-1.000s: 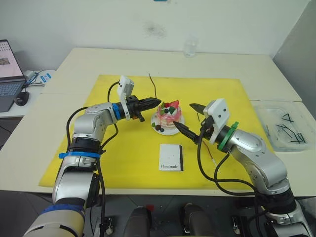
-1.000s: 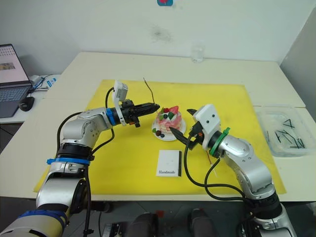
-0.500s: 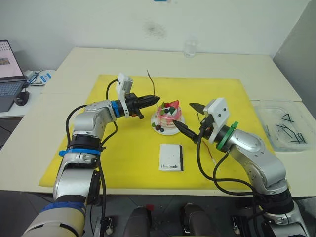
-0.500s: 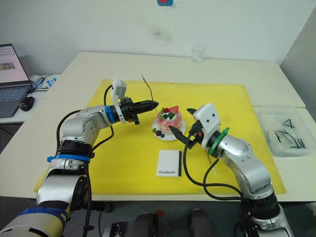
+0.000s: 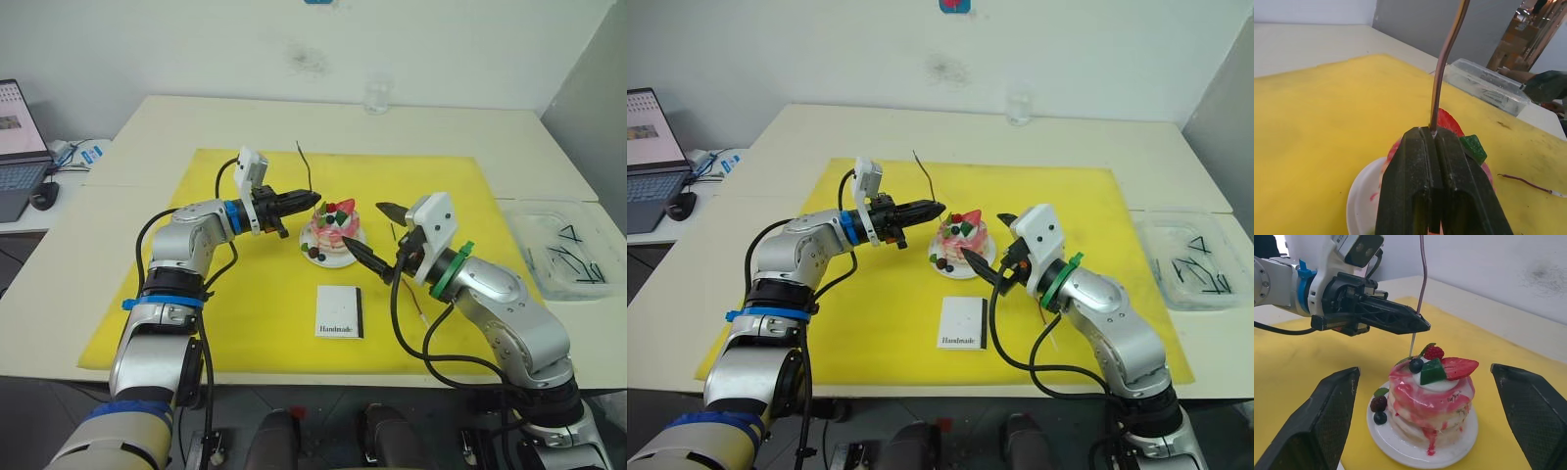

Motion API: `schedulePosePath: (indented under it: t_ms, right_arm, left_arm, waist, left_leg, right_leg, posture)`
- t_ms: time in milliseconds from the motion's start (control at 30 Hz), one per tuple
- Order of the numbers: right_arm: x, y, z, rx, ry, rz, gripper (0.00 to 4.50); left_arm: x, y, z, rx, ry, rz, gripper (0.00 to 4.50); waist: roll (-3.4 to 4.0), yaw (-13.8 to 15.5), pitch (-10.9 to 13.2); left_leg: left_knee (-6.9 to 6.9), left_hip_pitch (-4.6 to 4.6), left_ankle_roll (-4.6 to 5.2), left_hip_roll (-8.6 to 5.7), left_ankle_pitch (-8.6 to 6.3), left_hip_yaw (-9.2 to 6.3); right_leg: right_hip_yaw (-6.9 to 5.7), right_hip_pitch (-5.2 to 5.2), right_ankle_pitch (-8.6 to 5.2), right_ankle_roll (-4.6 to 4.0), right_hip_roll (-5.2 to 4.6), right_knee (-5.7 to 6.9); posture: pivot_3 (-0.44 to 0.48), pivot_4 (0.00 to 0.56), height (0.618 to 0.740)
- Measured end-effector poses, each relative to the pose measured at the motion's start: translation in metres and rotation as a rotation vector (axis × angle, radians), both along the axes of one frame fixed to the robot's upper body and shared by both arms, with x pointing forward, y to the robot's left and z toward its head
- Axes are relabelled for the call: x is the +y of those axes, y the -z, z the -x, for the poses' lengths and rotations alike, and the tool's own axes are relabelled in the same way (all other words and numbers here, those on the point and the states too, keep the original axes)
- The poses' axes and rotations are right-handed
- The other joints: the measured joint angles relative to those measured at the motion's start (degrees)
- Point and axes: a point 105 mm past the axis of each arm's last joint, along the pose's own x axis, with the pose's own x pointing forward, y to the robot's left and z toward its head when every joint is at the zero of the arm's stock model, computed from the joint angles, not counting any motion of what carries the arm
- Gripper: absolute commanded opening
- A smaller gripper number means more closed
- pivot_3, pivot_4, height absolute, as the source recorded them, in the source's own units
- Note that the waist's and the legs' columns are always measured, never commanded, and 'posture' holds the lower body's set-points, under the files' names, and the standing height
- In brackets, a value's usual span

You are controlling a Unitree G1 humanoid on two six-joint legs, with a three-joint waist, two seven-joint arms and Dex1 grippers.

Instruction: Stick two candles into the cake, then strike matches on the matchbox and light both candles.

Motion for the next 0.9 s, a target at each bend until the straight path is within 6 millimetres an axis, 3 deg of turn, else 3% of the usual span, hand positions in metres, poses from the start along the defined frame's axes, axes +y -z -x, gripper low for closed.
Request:
schedulePosePath:
  t_ms: [900]
  right_arm:
    - [-0.0024, 0.0006, 0.0001, 0.012, 0.015, -0.010, 4.46]
  left_arm:
    - [0.0035, 0.0072, -0.0065, 0.007, -0.039, 0.000, 0.00]
  waist:
    - [0.00, -0.11, 0.00]
  left_leg:
    - [0.55, 0.21, 0.02, 0.05, 0.01, 0.09]
  right_leg:
    - [0.14, 0.17, -0.04, 0.07, 0.09, 0.38]
  posture:
    - [0.000, 0.150, 0.740]
